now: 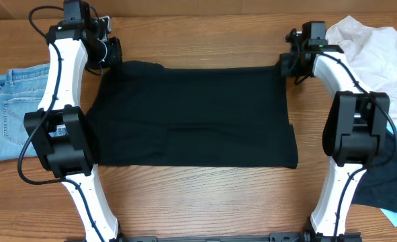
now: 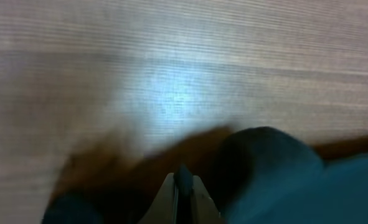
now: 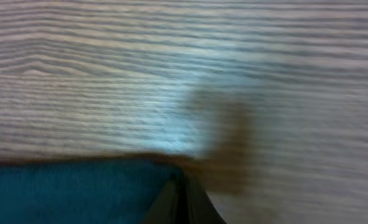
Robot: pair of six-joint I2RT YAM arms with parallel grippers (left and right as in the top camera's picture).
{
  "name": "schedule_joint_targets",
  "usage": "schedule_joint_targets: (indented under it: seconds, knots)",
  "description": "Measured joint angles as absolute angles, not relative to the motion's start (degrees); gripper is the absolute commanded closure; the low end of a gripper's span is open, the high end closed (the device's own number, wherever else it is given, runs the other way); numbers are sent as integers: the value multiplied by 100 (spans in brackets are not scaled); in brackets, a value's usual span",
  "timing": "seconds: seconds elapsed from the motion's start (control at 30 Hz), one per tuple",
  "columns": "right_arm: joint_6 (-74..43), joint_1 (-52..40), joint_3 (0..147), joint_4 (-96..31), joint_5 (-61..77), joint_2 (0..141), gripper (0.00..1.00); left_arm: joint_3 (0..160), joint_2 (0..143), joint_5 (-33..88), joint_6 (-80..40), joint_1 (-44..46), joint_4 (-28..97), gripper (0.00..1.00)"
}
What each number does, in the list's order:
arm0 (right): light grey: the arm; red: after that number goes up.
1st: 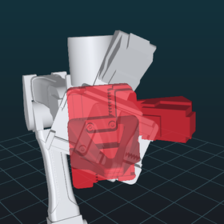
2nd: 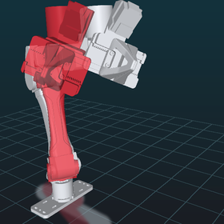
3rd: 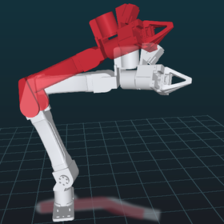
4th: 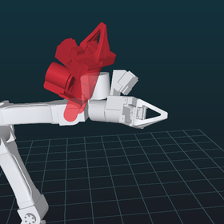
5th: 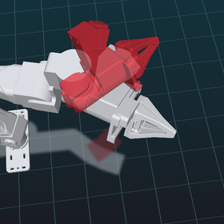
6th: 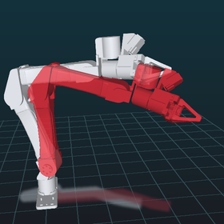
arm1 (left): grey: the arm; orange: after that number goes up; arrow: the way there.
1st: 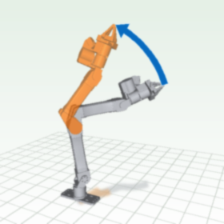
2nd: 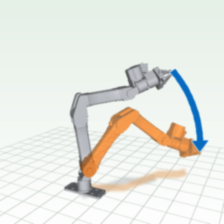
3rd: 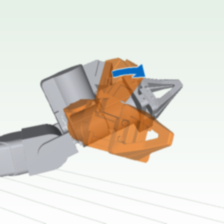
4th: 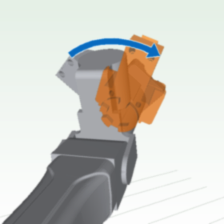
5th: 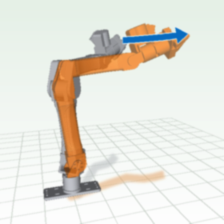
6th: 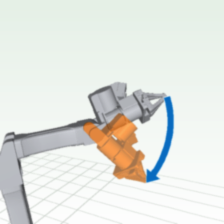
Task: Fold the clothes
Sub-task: 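Grasp the far edge with both grippers and fold it toward the near edge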
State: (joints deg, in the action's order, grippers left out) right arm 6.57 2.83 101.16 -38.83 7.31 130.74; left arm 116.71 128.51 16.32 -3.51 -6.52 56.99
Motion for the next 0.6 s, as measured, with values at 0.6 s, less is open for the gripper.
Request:
schedule_joint_targets:
  seconds: [0.6]
  knots:
    - [478,377,10311,-6722,655,12175,96,11671,12763,1629,-563,-814,7456,96]
